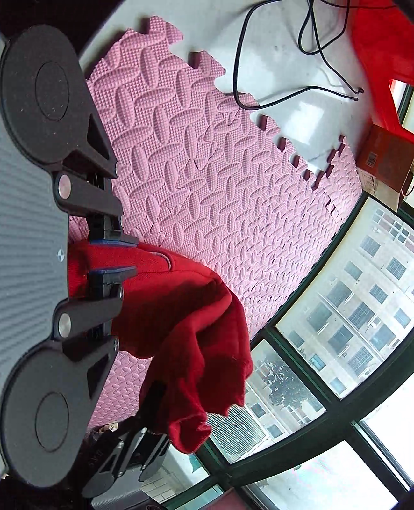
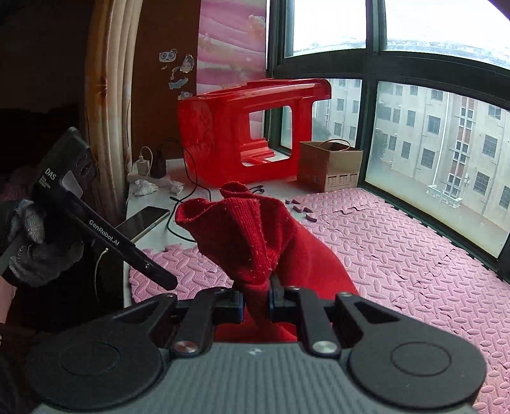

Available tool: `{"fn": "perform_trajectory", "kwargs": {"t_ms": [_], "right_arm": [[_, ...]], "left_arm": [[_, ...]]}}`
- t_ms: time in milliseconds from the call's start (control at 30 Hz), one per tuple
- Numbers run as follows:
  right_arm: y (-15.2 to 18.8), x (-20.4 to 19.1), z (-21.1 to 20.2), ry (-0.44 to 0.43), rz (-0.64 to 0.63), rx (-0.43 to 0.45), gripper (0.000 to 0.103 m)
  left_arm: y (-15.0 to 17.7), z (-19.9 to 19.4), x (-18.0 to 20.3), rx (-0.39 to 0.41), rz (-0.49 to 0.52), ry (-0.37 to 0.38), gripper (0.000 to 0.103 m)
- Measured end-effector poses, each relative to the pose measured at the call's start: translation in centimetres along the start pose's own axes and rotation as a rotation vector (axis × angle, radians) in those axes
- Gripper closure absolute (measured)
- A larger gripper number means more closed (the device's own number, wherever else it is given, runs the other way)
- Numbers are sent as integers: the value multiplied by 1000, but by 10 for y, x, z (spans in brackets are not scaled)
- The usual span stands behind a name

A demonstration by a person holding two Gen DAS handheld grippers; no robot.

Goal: Fold clothes

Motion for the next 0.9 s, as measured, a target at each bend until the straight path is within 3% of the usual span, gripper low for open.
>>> {"fn": "perform_trajectory", "kwargs": {"t_ms": [333, 533, 800, 900], "right_arm": [[30, -46, -8, -18, -182, -36, 87], [38, -60, -15, -83, -195, -60, 64], [21, -45, -43, -202, -14, -80, 57], [11, -36, -50, -194, 52, -56, 58]], "left_arm": [[14, -13, -5, 26, -48, 14, 89], [17, -17, 1, 35, -51, 21, 89], [20, -29, 18, 34, 0, 32, 86], [24, -30, 25, 27, 19, 47, 86]]}}
Point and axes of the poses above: each gripper's, at about its wrist camera, not at the fingertips, and z roughly the way its jaws point, x to its right, y to its underside, the point moved 9 cm from there along z, roughly the way its jaws point, and after that the axes turned 9 degrees about y, right-handed, at the moved point
